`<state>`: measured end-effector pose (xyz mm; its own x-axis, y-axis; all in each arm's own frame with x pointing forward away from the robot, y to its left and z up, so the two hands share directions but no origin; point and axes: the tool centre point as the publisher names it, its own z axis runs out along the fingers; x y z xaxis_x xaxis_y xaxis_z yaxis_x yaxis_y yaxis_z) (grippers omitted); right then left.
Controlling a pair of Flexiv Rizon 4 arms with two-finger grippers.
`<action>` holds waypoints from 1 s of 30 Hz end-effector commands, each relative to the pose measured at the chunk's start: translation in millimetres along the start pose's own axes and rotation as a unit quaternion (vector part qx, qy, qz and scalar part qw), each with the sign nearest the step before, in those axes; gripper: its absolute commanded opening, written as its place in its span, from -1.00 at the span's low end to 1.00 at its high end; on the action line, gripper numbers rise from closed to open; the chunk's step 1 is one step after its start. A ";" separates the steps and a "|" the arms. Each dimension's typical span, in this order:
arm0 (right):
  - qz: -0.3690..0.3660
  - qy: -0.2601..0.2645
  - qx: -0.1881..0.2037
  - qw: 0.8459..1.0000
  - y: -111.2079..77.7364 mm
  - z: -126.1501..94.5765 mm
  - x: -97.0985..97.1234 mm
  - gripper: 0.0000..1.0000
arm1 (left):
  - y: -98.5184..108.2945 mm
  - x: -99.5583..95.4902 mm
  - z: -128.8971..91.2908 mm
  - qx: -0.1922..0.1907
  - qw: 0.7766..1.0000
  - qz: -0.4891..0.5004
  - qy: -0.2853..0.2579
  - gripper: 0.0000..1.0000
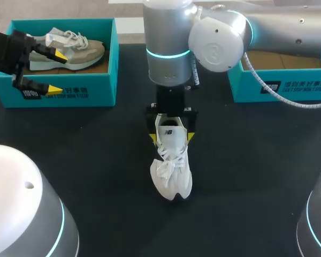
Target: Take the shoe out of the shoebox, open the shoe tongue, remove and reinsert the insole, then place the shoe into the shoebox
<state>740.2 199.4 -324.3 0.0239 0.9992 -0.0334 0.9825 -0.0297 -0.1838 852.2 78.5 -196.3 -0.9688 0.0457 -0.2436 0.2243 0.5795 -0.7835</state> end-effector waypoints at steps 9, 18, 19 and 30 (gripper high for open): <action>0.016 -0.015 -0.016 1.000 -44.8 -28.5 -6.5 1.00 | -0.3 0.3 -0.6 -0.002 1.000 0.000 0.001 1.00; 0.000 -0.010 -0.022 1.000 -50.1 -30.5 14.4 -0.26 | -0.3 0.3 -0.6 -0.002 1.000 0.000 0.001 1.00; -0.001 -0.009 -0.023 1.000 -49.4 -29.8 15.2 -0.38 | -0.3 0.3 -0.6 -0.002 1.000 0.000 0.001 1.00; 0.006 -0.022 -0.016 1.000 -49.5 -27.0 2.7 -0.33 | -0.3 0.3 -0.6 -0.002 1.000 0.000 0.001 1.00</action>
<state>697.3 207.4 -289.6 0.0241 0.9964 -0.0814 0.9876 -0.0363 -0.1528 852.2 78.5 -196.3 -0.9688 0.0457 -0.2435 0.2242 0.5795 -0.7835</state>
